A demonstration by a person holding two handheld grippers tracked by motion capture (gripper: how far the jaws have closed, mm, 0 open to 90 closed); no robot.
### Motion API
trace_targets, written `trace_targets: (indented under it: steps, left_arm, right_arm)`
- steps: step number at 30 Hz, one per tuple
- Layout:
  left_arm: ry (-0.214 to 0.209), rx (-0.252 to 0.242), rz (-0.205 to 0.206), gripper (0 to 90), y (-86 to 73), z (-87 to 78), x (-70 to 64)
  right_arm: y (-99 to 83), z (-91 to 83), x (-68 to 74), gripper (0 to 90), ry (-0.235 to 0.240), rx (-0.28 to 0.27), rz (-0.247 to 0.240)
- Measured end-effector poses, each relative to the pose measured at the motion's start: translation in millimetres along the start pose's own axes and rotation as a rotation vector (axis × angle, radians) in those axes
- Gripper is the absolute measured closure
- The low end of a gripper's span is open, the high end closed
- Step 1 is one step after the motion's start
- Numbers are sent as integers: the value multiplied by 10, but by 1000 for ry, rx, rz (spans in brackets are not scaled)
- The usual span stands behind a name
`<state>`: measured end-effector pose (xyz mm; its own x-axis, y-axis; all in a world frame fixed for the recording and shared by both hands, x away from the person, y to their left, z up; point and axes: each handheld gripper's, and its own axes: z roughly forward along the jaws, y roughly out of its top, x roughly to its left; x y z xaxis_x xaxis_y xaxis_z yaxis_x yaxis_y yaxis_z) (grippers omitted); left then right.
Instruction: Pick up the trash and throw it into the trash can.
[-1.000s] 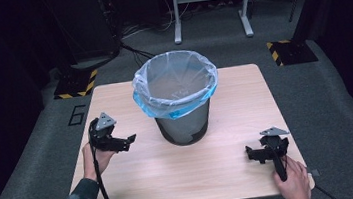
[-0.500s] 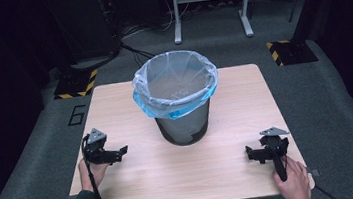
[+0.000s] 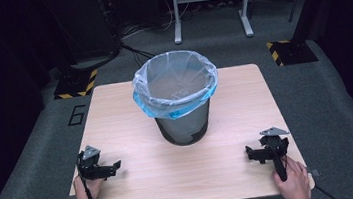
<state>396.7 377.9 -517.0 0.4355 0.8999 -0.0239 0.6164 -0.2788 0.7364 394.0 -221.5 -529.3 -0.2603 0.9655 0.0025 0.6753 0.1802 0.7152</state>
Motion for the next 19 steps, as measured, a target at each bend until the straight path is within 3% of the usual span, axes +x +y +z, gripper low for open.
trace_targets:
  steps: [6, 10, 14, 19]
  left_arm:
    - [20, 30, 21, 0, -162, 6, 7]
    - [39, 20, 33, 0, -206, -19, 0]
    - [29, 30, -4, 0, -211, -14, 18]
    - [36, 29, -11, 0, -211, -13, 15]
  right_arm:
    - [0, 0, 0, 0, 0, 0, 0]
    - [0, 0, 0, 0, 0, 0, 0]
    - [0, 0, -2, 0, 0, 0, -1]
    - [0, 0, 0, 0, 1, 0, 0]
